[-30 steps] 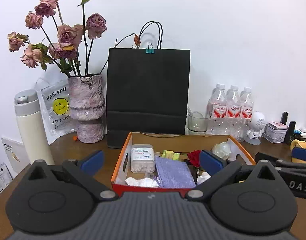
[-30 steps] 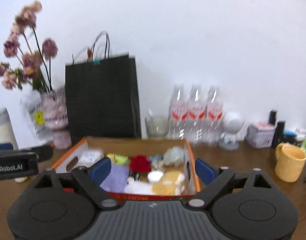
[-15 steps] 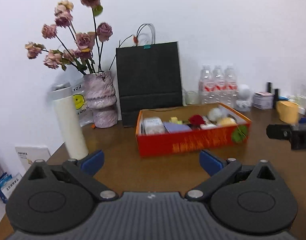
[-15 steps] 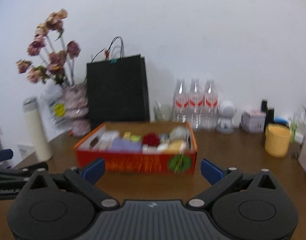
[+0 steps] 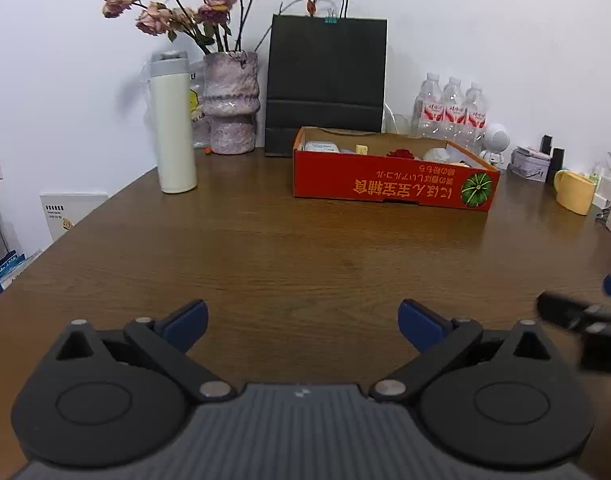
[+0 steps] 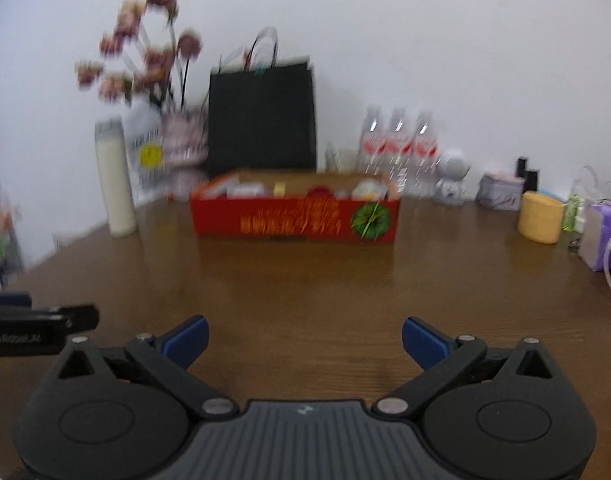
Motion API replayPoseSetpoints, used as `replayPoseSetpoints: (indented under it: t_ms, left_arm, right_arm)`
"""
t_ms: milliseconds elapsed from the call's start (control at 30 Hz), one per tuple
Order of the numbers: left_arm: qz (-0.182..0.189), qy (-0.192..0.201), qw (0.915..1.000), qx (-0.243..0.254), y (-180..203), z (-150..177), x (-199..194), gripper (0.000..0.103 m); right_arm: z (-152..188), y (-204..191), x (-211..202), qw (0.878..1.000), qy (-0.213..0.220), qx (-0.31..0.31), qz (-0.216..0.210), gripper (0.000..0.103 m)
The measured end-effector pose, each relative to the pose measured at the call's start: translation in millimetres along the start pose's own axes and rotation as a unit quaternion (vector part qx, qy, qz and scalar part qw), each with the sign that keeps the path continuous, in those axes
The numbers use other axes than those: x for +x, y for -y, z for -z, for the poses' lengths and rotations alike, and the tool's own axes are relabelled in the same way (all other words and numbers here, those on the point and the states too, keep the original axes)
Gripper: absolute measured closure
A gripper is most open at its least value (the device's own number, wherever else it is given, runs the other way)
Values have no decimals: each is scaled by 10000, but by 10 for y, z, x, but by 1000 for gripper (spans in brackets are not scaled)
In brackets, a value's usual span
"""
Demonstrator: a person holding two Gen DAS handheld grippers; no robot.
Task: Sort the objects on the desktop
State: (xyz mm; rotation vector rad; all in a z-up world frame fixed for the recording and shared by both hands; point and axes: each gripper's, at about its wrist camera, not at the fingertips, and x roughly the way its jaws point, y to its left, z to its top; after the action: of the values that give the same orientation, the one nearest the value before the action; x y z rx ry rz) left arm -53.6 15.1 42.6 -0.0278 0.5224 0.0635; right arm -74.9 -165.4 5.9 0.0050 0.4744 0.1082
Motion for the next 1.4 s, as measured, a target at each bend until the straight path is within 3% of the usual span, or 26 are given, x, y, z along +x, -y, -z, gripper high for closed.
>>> replayPoseSetpoints:
  t_ms: [200, 367, 500, 1400]
  left_arm:
    - [56, -637, 9978, 175, 128, -67, 513, 0]
    - [26, -969, 9949, 270, 132, -42, 769, 0]
    - [36, -960, 9952, 169, 97, -50, 814, 0]
    - [38, -875, 9961, 136, 117, -65, 860, 0]
  right_arm:
    - [-63, -63, 626, 9974, -694, 161, 98, 0]
    - [-87, -76, 931, 9952, -920, 122, 307, 0]
    - [-43, -68, 1049, 9935, -1101, 134, 262, 0]
    - [-50, -46, 1071, 9932, -1119, 123, 294, 0]
